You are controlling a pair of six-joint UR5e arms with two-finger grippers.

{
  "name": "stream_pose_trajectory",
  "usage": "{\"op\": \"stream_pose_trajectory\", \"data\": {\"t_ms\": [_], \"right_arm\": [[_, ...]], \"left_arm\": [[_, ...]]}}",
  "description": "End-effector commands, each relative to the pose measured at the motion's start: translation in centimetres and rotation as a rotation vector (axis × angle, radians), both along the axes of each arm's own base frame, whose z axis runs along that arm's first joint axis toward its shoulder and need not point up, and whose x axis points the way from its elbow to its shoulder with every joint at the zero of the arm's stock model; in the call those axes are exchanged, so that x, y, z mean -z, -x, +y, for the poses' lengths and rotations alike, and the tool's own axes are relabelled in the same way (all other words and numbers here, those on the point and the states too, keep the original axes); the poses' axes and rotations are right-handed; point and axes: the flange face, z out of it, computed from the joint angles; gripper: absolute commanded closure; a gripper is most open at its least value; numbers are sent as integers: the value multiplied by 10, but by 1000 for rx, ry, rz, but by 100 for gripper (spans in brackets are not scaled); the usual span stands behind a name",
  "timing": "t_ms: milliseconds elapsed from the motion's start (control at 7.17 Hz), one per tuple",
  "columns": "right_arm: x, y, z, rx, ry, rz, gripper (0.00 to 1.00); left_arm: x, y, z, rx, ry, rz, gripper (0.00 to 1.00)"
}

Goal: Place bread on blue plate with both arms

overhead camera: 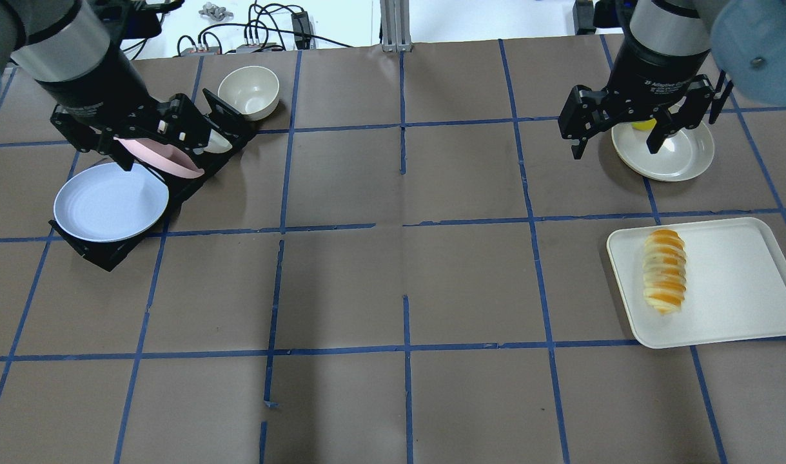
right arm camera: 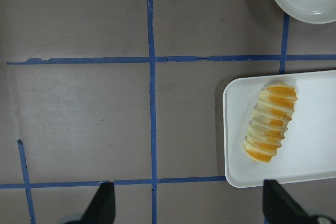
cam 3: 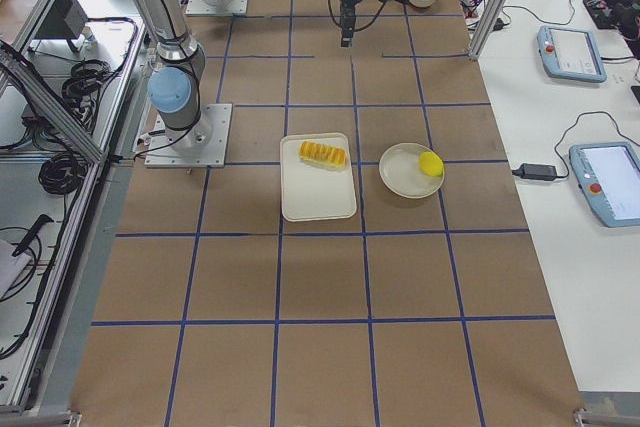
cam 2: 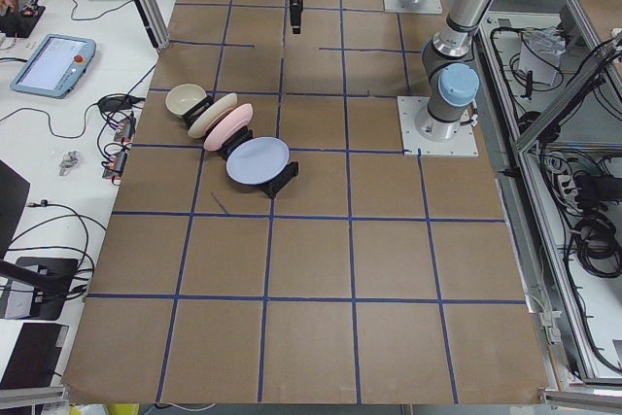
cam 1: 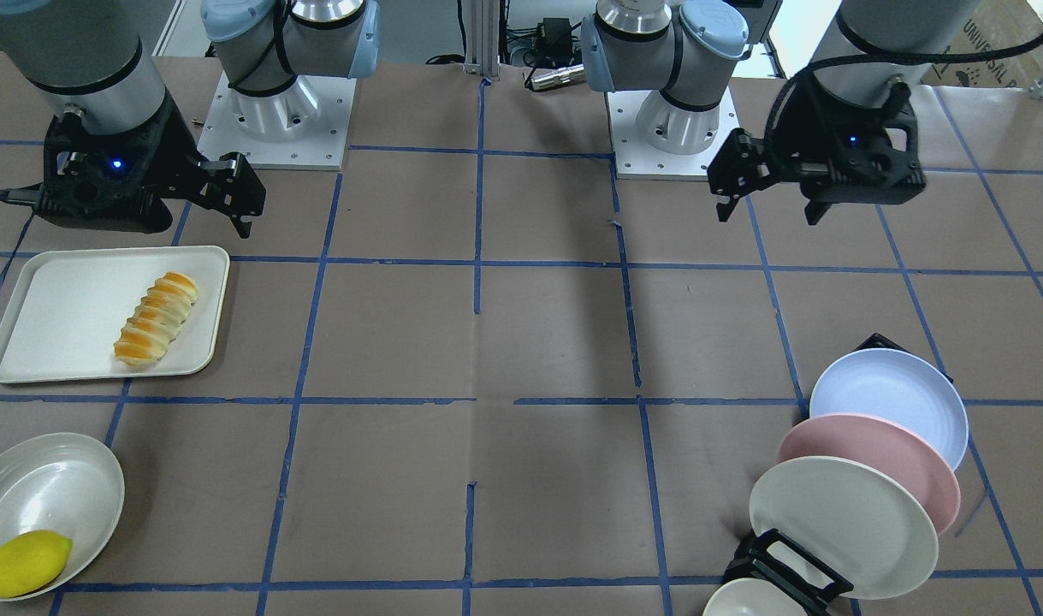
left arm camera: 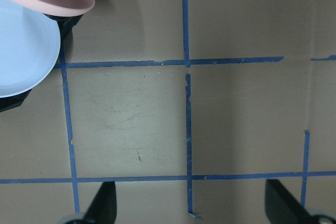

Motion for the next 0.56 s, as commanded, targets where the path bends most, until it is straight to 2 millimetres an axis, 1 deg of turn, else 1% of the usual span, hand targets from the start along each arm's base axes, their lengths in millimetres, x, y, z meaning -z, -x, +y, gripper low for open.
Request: {"op": "stream_pose_trajectory", "data": {"t_ms": [0, 140, 419], "right_arm": [[0, 0, 0, 1, 0, 0, 1], [1, 0, 0, 1, -1, 0, 1], [1, 0, 0, 1, -1, 0, 1]], "left_arm": [[30, -94, -28, 13, -47, 27, 0], [47, -138, -47, 25, -72, 39, 0], [74, -229, -68, 53, -98, 73, 0]]}}
